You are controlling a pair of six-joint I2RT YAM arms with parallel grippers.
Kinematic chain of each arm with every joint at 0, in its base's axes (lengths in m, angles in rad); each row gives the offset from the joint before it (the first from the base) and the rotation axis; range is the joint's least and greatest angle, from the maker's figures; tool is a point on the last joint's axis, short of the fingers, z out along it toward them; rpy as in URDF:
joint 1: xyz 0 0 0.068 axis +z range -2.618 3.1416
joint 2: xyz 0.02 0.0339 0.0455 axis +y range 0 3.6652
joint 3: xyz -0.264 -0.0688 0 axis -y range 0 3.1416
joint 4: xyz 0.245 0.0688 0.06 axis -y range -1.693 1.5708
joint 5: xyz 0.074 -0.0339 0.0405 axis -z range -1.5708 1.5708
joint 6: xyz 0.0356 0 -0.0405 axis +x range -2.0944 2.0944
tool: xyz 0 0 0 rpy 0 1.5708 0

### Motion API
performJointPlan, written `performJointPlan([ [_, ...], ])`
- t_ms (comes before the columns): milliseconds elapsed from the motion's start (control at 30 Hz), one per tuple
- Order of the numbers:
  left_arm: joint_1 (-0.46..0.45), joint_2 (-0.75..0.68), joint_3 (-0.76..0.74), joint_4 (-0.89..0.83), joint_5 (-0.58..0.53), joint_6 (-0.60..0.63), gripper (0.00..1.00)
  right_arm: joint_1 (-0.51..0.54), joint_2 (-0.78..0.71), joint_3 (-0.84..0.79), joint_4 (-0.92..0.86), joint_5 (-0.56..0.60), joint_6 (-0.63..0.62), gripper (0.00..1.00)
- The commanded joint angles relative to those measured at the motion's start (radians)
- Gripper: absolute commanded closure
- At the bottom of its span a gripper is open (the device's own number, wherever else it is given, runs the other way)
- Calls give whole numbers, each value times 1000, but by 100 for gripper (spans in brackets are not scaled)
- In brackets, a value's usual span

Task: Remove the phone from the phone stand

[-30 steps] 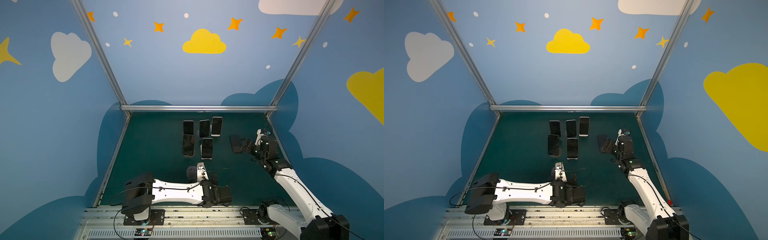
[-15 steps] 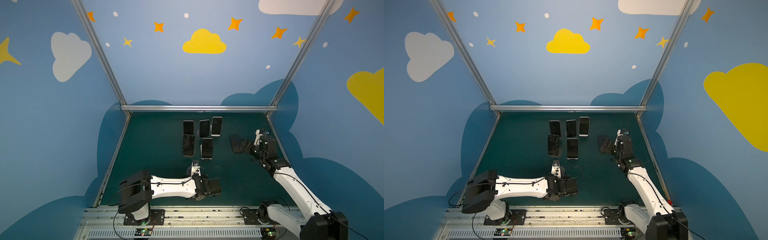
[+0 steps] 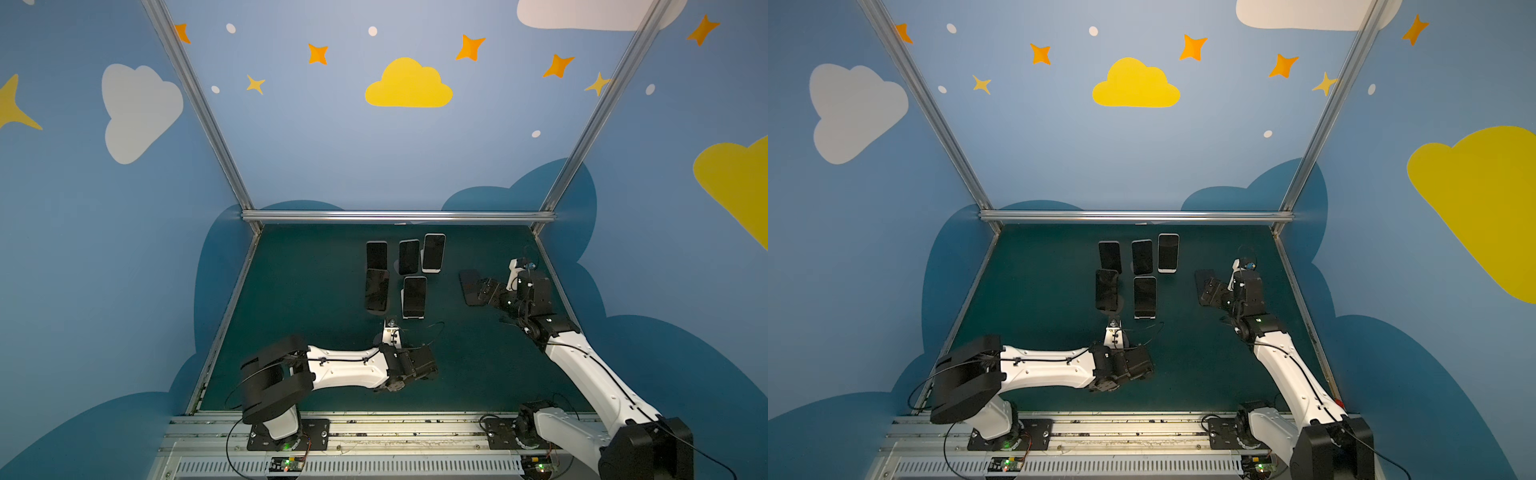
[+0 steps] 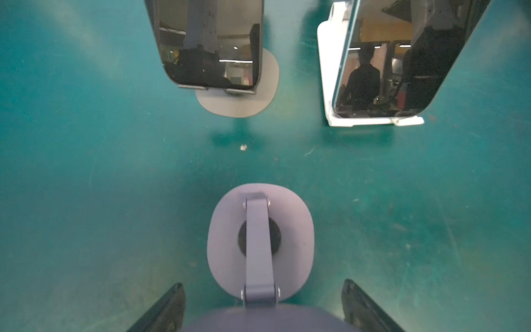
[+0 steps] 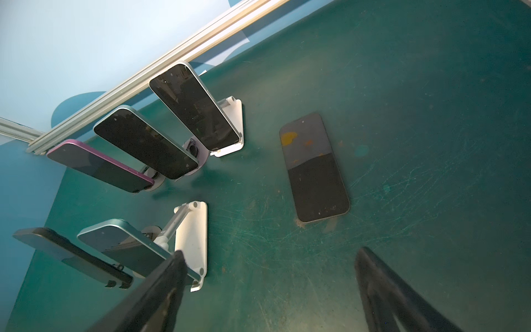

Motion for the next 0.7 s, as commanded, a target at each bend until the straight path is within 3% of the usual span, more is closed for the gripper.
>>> performJointPlan([
  [0,8,29,19,7,-49,0,25,2,0,11,16,-7,-12,9],
  [200,15,8,-17,-7,-79,-39,35,4,-3,8,16,-8,-11,9],
  [533,14,-131,-102,7,-97,-17,37,8,-11,6,16,-8,-12,10],
  [667,1,-219,-125,-97,-132,-92,38,11,-14,6,19,-11,-13,10],
])
